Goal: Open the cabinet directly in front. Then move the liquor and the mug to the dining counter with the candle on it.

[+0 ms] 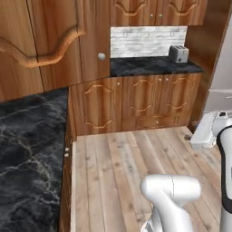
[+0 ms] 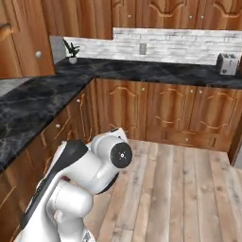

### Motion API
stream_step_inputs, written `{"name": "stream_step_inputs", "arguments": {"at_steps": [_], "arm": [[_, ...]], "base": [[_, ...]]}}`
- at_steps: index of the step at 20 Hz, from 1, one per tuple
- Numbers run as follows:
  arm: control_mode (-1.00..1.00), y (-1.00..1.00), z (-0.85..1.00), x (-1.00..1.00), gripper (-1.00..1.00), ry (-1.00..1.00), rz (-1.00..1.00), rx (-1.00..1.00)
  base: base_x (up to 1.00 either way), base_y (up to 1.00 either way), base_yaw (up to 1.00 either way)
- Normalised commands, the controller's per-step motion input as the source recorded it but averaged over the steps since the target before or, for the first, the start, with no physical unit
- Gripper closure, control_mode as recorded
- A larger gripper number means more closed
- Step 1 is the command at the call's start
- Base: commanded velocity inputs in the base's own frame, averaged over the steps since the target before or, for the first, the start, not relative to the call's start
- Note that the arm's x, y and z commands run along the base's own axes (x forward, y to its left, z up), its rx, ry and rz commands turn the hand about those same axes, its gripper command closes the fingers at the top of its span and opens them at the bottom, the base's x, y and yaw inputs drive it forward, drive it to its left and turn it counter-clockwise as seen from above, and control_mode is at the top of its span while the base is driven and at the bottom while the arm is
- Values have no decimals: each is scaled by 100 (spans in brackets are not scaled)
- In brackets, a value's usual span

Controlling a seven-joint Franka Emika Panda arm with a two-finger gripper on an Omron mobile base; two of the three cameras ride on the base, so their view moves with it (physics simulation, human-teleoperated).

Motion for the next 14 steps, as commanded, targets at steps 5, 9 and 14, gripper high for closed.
{"name": "stream_step_inputs", "arguments": {"at_steps": [5, 9, 14], "arm": [[100, 0, 0, 0, -100, 0, 0, 0], [100, 0, 0, 0, -100, 0, 0, 0], [100, 0, 0, 0, -100, 0, 0, 0]], "base": [[100, 0, 47], [98, 0, 39], [49, 0, 43]]}}
